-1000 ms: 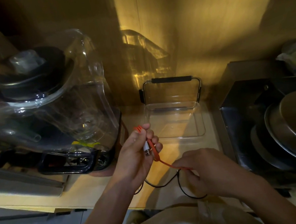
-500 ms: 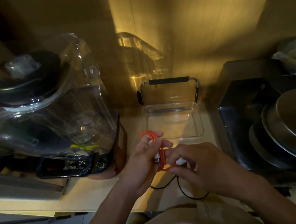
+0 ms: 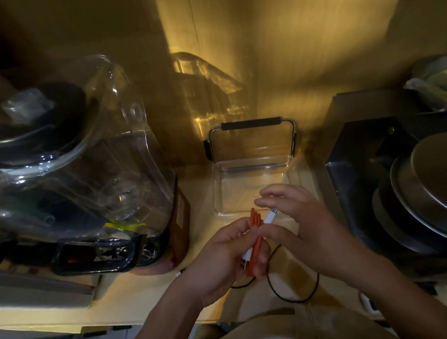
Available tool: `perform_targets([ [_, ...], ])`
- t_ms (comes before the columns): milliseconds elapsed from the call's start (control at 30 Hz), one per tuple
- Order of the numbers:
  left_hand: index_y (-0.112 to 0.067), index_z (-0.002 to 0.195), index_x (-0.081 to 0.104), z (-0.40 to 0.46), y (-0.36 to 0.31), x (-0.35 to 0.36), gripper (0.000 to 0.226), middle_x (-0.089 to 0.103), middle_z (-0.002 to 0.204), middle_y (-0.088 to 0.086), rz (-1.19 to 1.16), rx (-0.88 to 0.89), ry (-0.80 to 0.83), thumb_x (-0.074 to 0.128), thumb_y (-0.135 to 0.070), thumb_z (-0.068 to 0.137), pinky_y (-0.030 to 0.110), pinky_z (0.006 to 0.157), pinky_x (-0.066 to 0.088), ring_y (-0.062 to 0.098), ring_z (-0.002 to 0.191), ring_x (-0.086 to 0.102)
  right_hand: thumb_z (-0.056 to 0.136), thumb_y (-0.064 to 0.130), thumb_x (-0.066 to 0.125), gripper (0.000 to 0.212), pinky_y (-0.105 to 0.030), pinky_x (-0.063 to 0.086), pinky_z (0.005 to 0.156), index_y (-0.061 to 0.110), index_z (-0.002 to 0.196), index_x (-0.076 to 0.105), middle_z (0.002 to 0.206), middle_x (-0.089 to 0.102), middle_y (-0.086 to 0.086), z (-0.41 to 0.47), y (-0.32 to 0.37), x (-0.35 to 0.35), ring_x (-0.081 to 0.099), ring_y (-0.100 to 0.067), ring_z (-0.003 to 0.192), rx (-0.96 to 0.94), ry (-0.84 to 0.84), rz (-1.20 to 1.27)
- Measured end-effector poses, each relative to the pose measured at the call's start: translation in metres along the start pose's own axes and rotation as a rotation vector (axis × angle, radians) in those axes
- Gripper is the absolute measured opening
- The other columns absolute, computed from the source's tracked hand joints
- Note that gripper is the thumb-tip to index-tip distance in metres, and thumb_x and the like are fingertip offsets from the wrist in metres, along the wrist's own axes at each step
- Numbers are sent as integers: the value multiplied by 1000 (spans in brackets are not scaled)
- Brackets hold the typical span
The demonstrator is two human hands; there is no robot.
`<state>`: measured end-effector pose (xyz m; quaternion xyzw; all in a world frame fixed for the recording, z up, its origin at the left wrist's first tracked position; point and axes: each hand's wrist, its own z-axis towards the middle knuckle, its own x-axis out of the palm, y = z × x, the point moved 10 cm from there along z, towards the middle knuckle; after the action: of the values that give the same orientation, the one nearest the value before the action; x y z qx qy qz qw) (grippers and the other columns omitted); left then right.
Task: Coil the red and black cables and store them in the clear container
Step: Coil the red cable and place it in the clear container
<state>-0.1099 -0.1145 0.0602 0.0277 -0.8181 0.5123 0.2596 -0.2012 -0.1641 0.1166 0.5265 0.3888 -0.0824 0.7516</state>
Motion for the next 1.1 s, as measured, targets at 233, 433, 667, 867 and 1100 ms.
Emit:
perform_targets([
  [233,-7,99,57,3,8,3,27,39,62,5,-66,-25,43,43,-30,101,25,48,30,12,47,29,95,57,39,52,-15,26,104,26,133,57,138,41,22,-2,-18,14,33,6,131,98,60,13],
  [433,-13,86,58,4,11,-6,31,30,52,-4,-176,-66,1,48,-40,96,20,40,20,6,40,23,92,50,38,49,-21,41,103,26,127,61,129,58,13,-5,-42,8,50,6,122,236,-2,217],
  [667,-16,76,52,6,7,-11,29,36,47,-7,-500,-31,60,58,-38,93,18,37,26,4,36,29,102,35,38,34,-44,58,85,22,109,69,95,75,-2,-28,-68,39,71,-17,88,510,122,547],
  [867,-14,80,52,12,16,-25,31,33,49,-5,-536,-16,-64,48,-40,97,19,39,29,6,38,31,96,18,53,18,-20,48,52,7,105,65,71,65,-11,-36,-61,45,56,-16,58,550,138,735],
  [1100,-7,91,60,20,21,-37,41,29,56,-2,-424,9,-227,39,-42,100,21,43,31,7,43,28,95,8,56,10,-16,41,44,6,100,64,64,64,-3,-34,-69,41,54,-6,50,580,42,705],
])
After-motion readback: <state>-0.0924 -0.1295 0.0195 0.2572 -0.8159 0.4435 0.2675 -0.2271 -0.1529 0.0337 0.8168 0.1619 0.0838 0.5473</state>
